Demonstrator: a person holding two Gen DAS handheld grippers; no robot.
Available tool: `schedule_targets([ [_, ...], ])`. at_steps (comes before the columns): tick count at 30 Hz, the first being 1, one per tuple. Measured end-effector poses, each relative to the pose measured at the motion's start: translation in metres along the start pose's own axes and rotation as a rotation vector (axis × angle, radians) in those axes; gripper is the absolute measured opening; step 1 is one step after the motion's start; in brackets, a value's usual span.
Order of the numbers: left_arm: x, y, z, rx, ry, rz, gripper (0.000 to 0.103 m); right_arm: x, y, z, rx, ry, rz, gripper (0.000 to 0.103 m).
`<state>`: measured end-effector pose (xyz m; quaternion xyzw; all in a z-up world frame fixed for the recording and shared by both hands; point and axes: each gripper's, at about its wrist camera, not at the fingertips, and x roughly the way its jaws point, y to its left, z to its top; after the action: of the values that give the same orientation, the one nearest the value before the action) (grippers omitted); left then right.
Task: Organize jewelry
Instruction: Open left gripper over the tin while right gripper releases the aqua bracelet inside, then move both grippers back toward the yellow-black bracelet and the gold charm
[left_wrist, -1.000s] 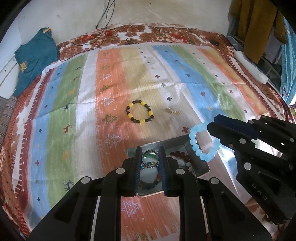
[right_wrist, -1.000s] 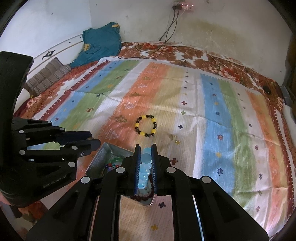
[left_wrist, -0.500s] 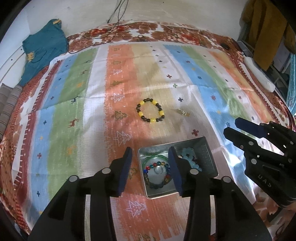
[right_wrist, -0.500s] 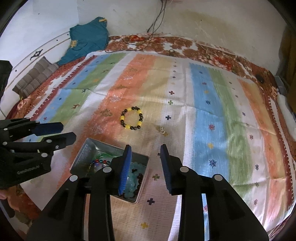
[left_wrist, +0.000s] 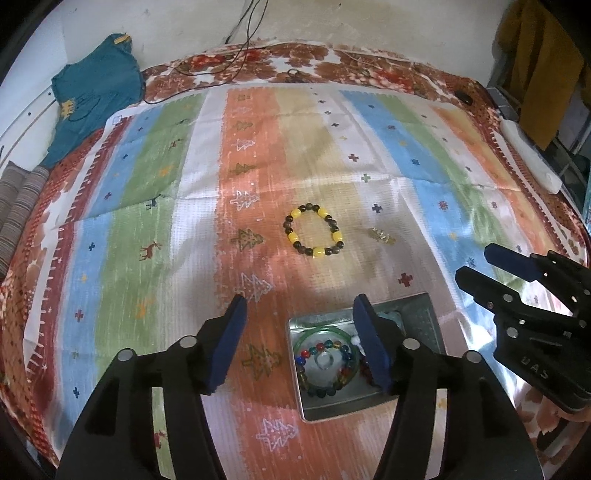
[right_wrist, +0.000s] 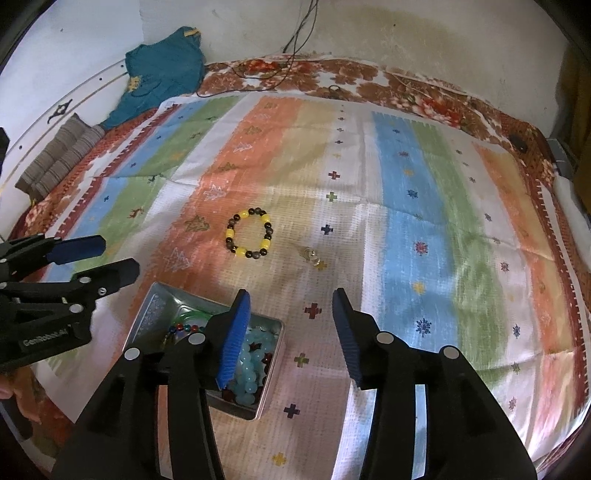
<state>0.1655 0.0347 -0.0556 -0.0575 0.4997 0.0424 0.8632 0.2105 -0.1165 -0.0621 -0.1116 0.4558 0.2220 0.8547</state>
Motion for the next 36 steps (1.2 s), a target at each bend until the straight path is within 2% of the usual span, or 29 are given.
schedule_targets([
  [5,0.01,-0.002,0.008,0.014,0.011,0.017,0.07,0.009,-0.003,0.005,0.003,0.015,-0.009,0.052],
  [9,0.017,-0.001,0.013,0.022,0.01,0.032,0.072,0.016,-0.005,0.009,-0.001,0.024,-0.015,0.056],
  [17,0.042,0.015,0.026,-0.024,0.039,0.043,0.073,0.031,-0.005,0.016,-0.001,0.043,-0.021,0.062],
  [29,0.073,0.021,0.043,-0.029,0.066,0.067,0.073,0.058,-0.011,0.025,-0.003,0.088,-0.028,0.063],
  [36,0.089,0.019,0.052,-0.019,0.098,0.045,0.073,0.075,-0.013,0.027,-0.009,0.122,-0.034,0.063],
])
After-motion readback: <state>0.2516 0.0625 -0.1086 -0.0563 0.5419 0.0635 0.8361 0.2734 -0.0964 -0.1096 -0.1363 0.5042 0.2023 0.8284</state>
